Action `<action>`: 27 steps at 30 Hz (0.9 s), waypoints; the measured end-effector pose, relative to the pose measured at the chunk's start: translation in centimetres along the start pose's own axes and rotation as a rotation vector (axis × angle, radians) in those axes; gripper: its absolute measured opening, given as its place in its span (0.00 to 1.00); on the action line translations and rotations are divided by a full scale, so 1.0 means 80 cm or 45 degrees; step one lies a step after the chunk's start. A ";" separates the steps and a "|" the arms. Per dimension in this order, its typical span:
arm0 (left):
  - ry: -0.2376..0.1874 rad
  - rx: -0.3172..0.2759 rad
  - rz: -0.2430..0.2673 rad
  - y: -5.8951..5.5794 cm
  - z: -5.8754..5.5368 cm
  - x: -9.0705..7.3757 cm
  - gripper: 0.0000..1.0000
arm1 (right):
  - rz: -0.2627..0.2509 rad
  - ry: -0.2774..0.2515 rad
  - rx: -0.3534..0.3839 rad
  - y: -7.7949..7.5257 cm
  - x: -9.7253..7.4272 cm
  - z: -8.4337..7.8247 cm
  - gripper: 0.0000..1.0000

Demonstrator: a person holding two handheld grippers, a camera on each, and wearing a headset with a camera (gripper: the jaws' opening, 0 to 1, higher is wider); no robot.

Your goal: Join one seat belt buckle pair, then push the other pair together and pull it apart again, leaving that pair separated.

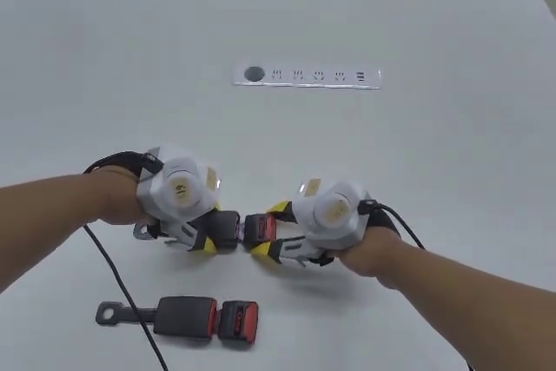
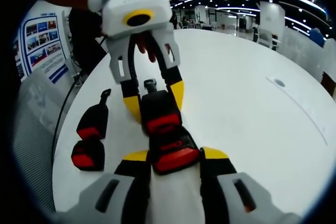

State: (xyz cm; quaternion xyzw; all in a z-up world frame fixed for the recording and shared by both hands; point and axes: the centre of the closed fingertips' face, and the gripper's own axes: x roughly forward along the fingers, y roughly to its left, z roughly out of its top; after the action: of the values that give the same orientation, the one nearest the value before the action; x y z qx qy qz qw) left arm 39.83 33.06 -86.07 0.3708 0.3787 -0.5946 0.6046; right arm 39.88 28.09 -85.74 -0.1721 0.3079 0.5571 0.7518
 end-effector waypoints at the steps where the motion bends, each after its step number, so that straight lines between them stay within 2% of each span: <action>1: -0.007 -0.005 0.002 0.000 0.000 0.000 0.35 | -0.004 0.009 -0.014 -0.002 -0.002 -0.002 0.37; 4: -0.010 0.000 0.001 -0.001 0.001 0.000 0.35 | 0.007 0.022 -0.012 -0.007 -0.012 -0.010 0.37; 12: -0.025 -0.017 0.005 -0.001 0.001 -0.001 0.35 | 0.030 0.045 -0.023 -0.008 -0.017 -0.015 0.37; 27: -0.028 -0.016 0.004 -0.002 0.000 -0.001 0.36 | 0.007 0.086 0.008 -0.029 -0.066 -0.056 0.37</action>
State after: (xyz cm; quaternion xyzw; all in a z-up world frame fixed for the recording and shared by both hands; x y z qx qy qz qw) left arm 39.69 33.12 -86.02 0.3611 0.3751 -0.5954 0.6119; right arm 39.85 20.77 -85.83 -0.1877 0.3352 0.5523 0.7399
